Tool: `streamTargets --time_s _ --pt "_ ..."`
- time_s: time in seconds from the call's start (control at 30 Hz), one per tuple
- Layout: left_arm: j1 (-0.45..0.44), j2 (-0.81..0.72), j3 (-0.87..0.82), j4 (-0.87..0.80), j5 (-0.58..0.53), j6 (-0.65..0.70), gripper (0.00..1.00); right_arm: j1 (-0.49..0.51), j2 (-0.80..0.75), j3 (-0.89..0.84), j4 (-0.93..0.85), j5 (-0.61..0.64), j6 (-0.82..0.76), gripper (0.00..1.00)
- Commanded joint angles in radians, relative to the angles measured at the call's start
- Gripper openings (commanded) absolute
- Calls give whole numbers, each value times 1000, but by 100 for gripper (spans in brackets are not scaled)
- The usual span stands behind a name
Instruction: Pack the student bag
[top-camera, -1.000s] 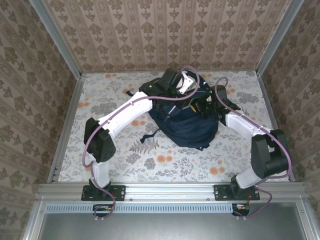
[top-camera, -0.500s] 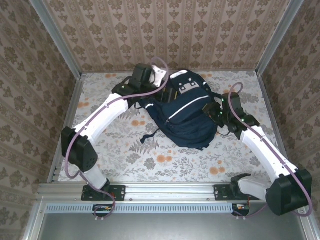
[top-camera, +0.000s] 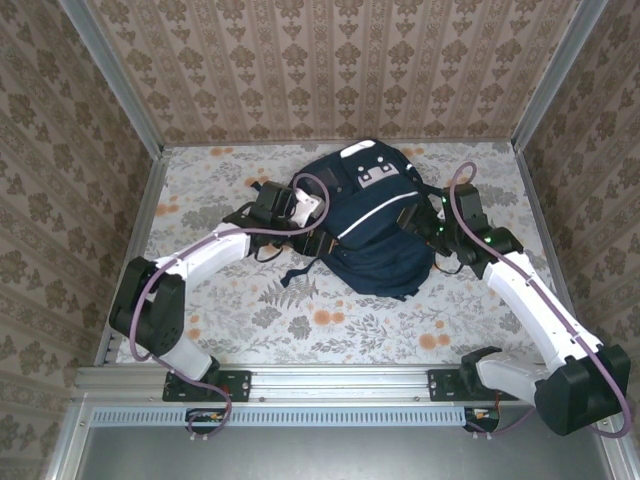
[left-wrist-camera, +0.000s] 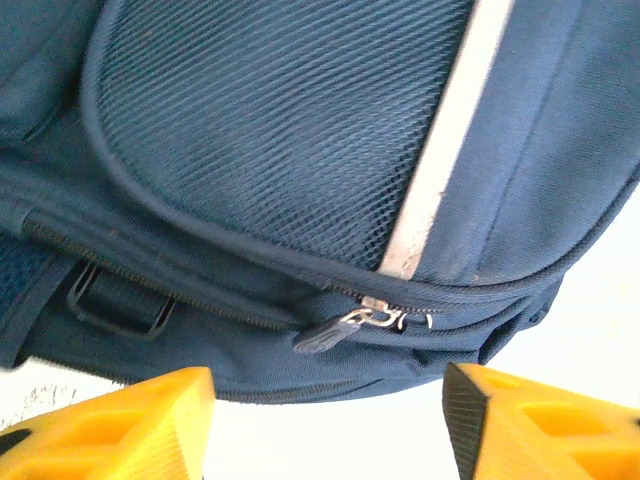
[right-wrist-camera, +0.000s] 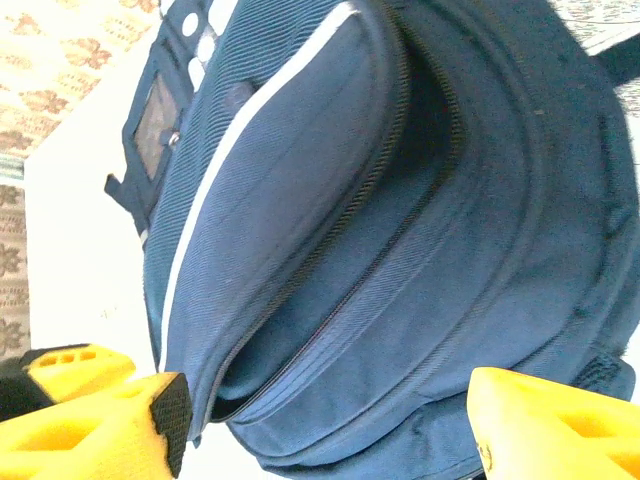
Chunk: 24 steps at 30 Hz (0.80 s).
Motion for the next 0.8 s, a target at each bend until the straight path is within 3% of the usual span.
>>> streamTargets --time_s 0.0,0.23,0.47,0.77 --pt "4 24 -32 157 74 72 58 20 15 30 -21 -22 -17 76" --pt "4 91 -8 165 162 120 43 33 27 57 -28 -21 -8 77" --pt "5 114 -13 151 253 147 42 52 40 81 -30 -19 1 78" --pt "5 125 -19 190 177 130 20 78 67 93 -34 -3 7 78"
